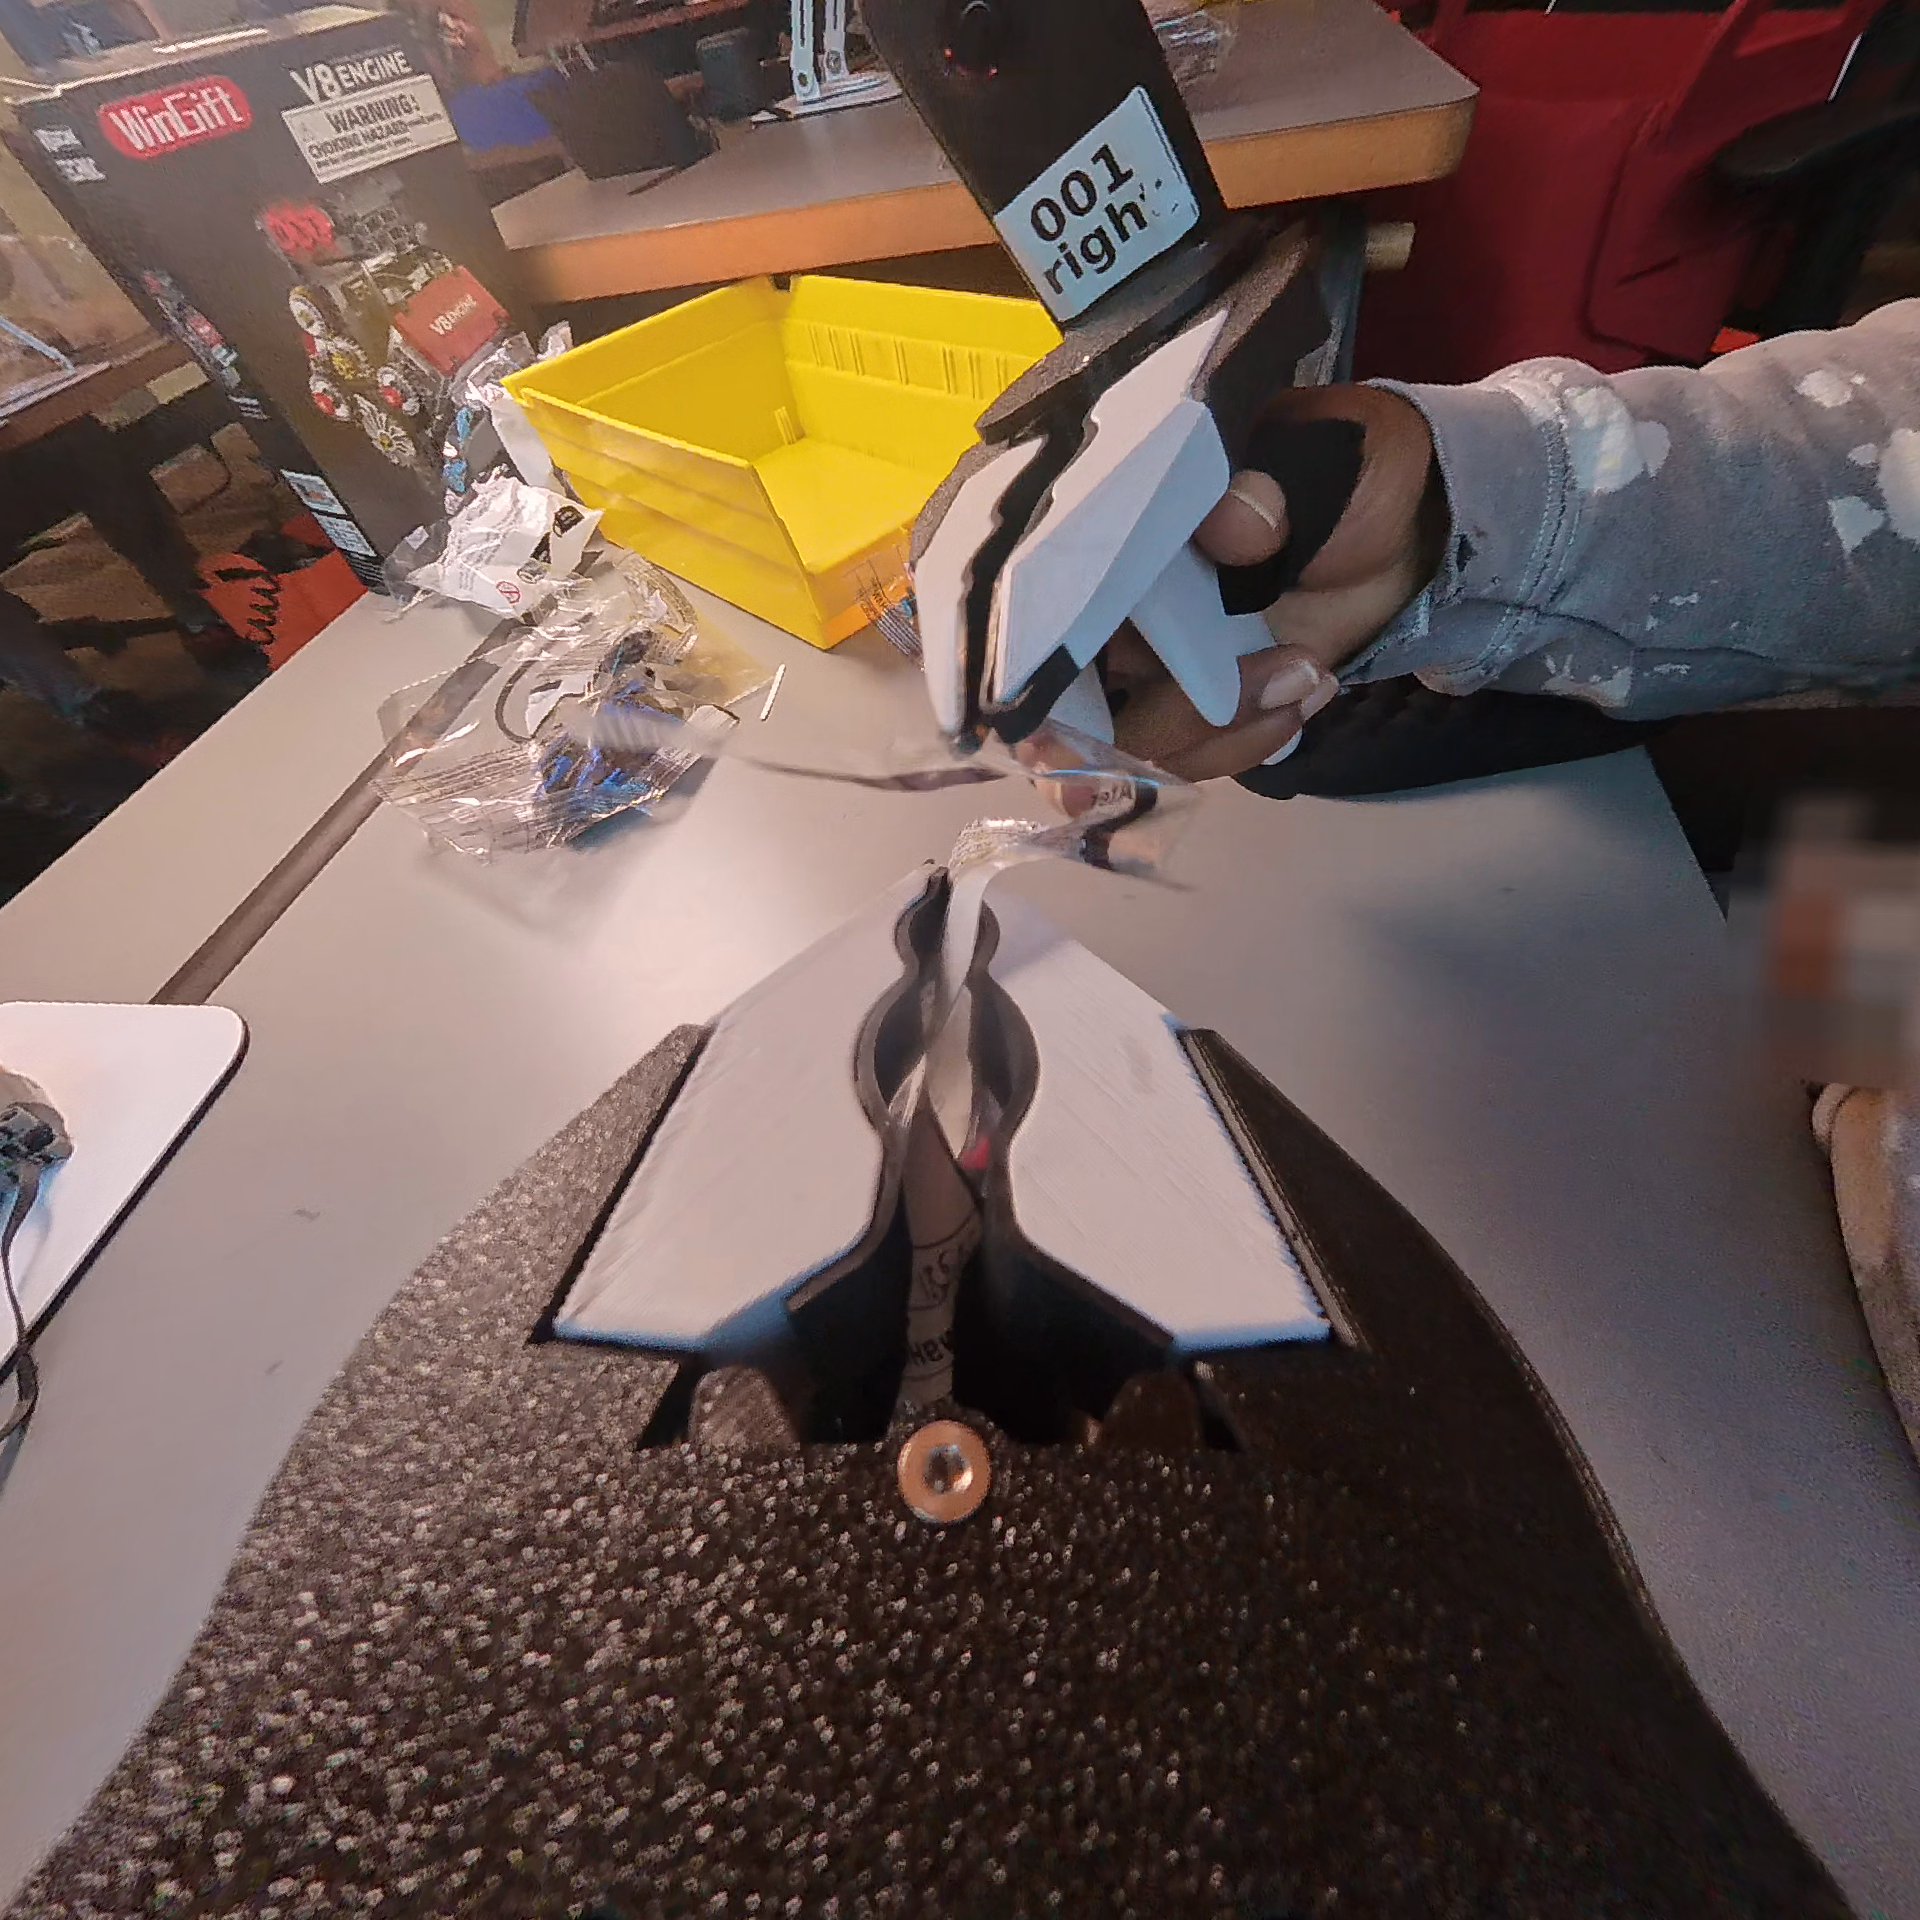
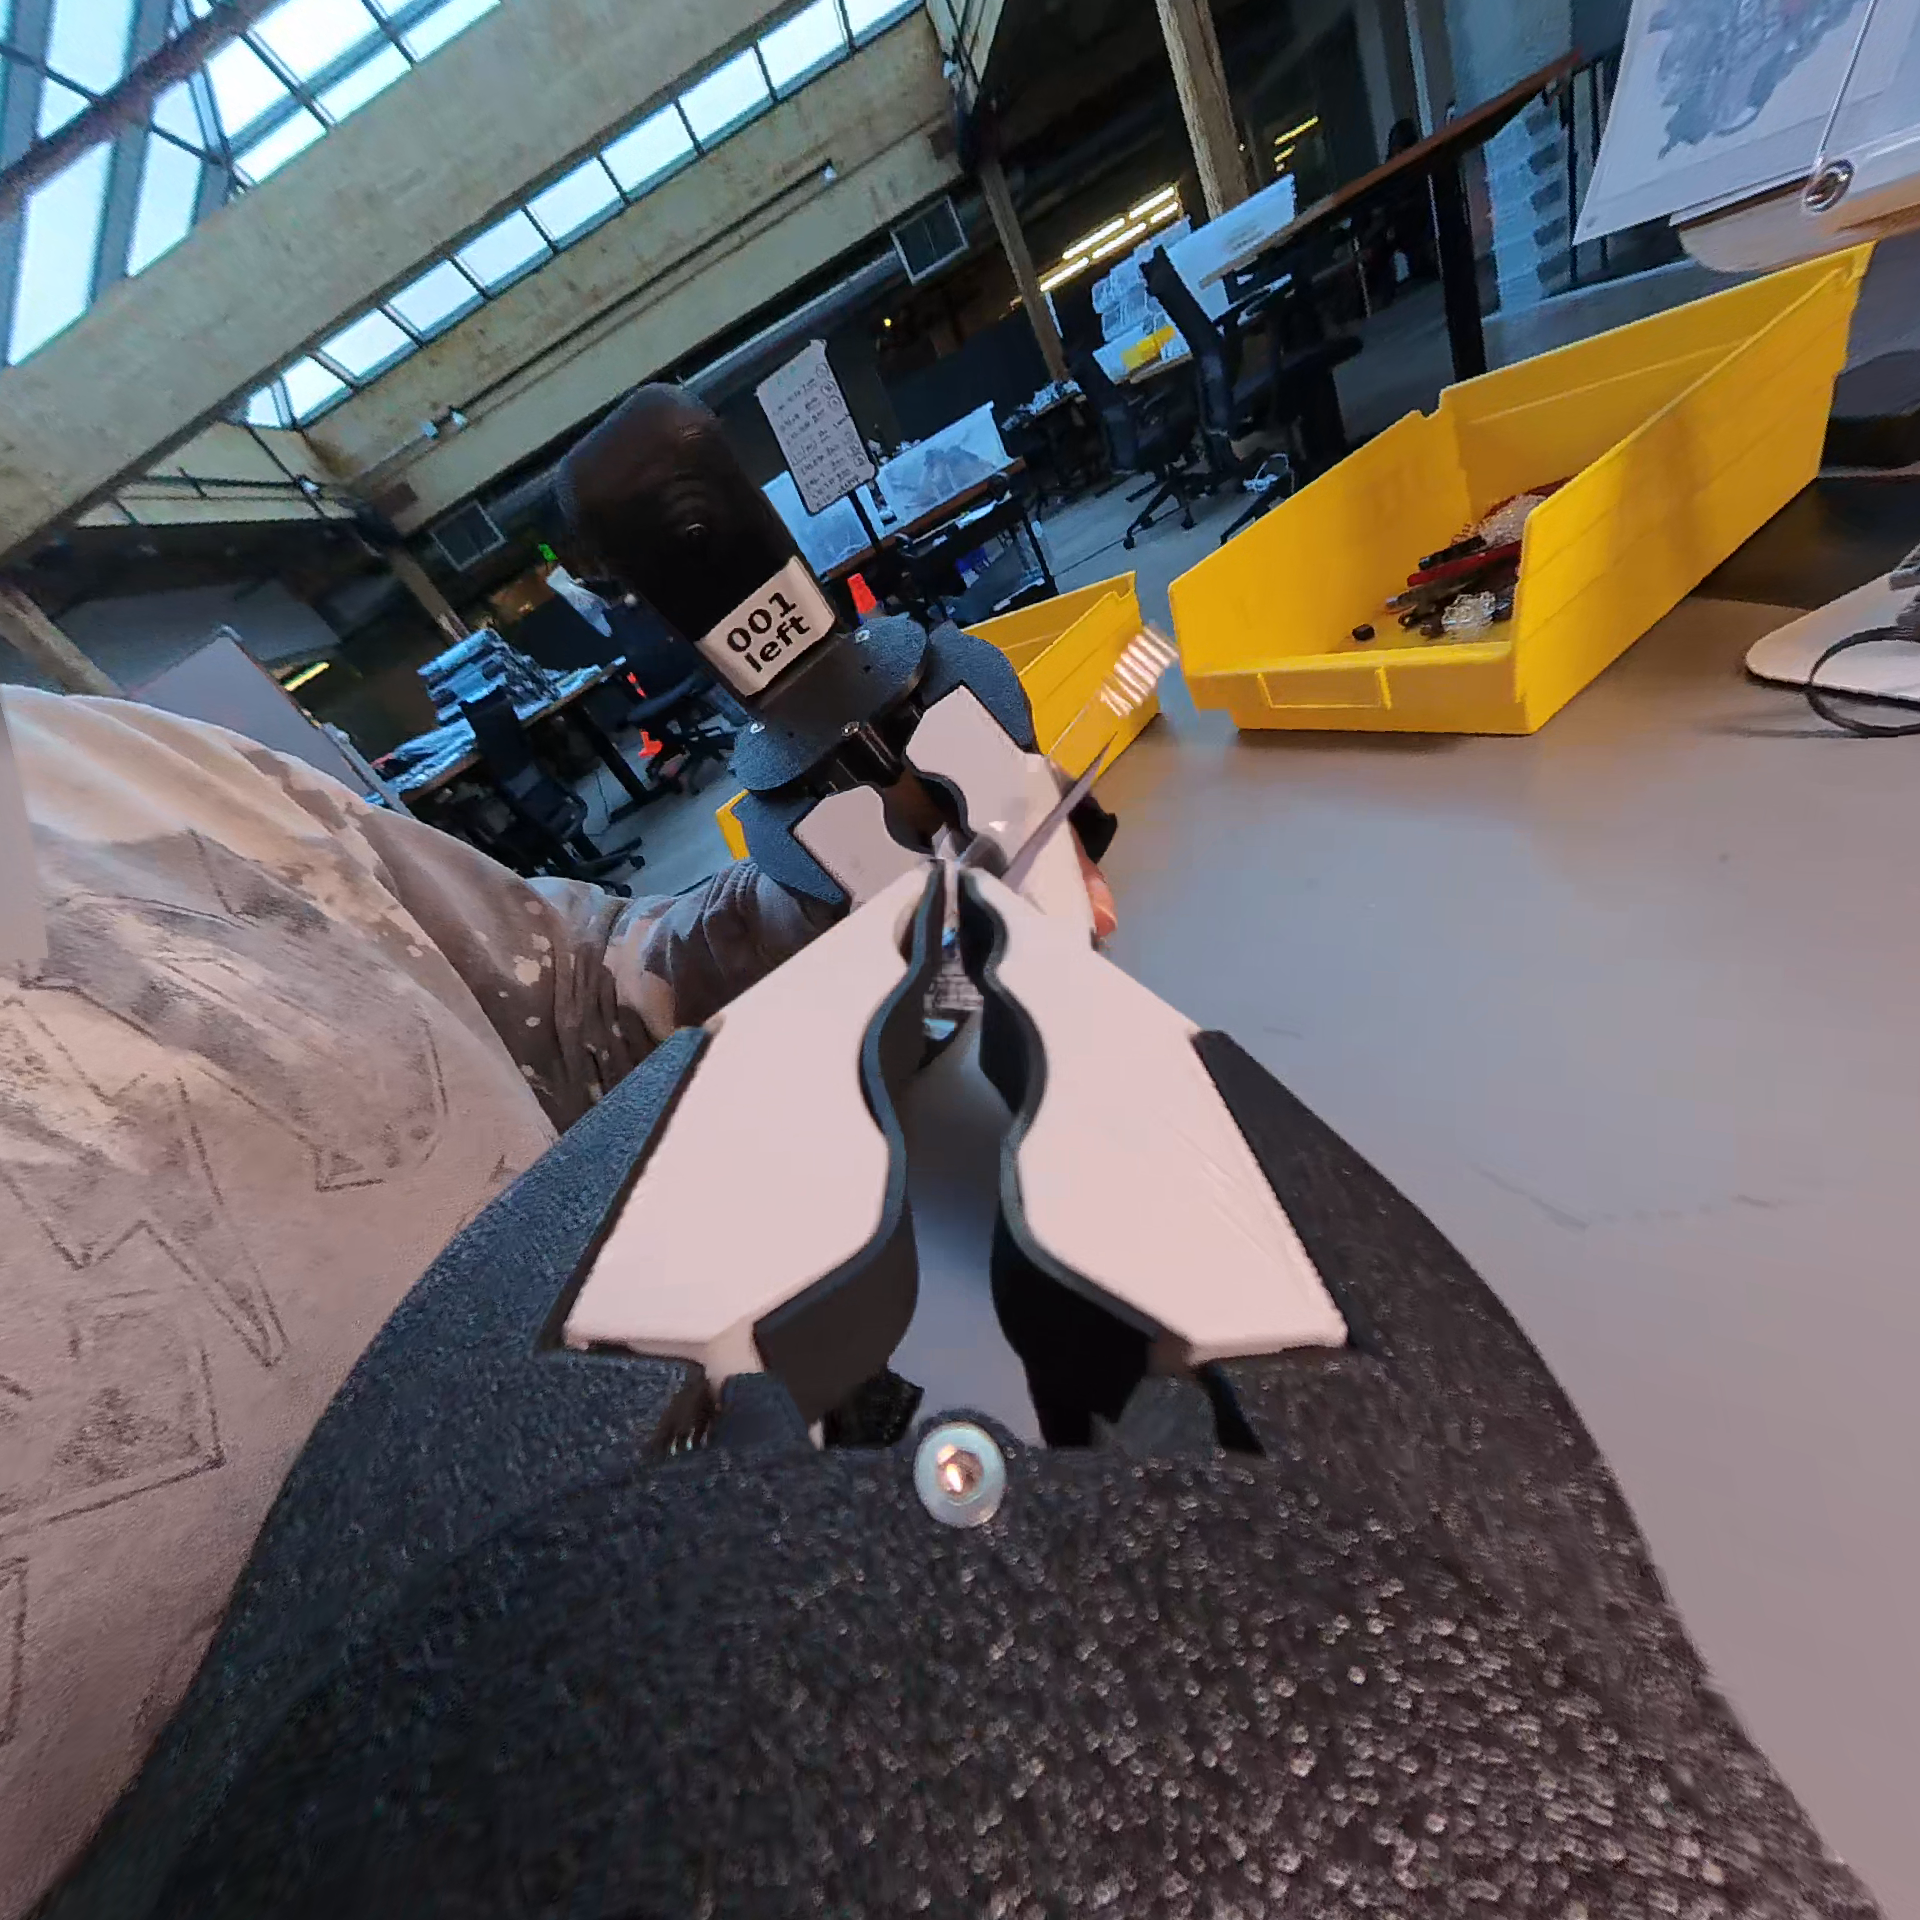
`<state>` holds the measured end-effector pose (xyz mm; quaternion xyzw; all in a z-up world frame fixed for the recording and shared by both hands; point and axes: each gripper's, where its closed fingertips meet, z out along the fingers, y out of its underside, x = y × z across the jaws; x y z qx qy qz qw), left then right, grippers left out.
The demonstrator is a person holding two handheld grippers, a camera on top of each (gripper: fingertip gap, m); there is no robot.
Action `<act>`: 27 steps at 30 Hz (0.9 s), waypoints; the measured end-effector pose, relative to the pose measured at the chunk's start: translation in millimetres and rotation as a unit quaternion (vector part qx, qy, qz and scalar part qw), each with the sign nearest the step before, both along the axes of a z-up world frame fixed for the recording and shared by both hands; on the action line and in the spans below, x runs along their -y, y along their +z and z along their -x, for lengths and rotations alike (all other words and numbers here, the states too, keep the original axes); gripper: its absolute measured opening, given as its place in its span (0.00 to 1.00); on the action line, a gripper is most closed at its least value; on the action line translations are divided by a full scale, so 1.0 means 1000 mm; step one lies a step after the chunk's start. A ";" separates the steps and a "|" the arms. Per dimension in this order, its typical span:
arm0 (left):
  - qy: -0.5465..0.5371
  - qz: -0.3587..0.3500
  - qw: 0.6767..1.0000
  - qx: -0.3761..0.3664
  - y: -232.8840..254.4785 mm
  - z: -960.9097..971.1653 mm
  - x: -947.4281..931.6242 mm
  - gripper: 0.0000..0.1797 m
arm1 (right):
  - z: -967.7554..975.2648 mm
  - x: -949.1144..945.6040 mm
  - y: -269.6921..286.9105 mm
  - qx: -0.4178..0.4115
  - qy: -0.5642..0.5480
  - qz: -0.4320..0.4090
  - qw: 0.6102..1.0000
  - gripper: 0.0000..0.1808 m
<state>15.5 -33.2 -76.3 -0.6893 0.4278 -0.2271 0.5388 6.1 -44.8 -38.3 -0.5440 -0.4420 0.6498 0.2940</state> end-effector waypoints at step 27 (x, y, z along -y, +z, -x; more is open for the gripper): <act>-0.019 0.053 0.977 0.206 0.039 0.028 -0.004 0.00 | 0.000 -0.020 -0.062 0.112 -0.050 -0.174 0.977 0.41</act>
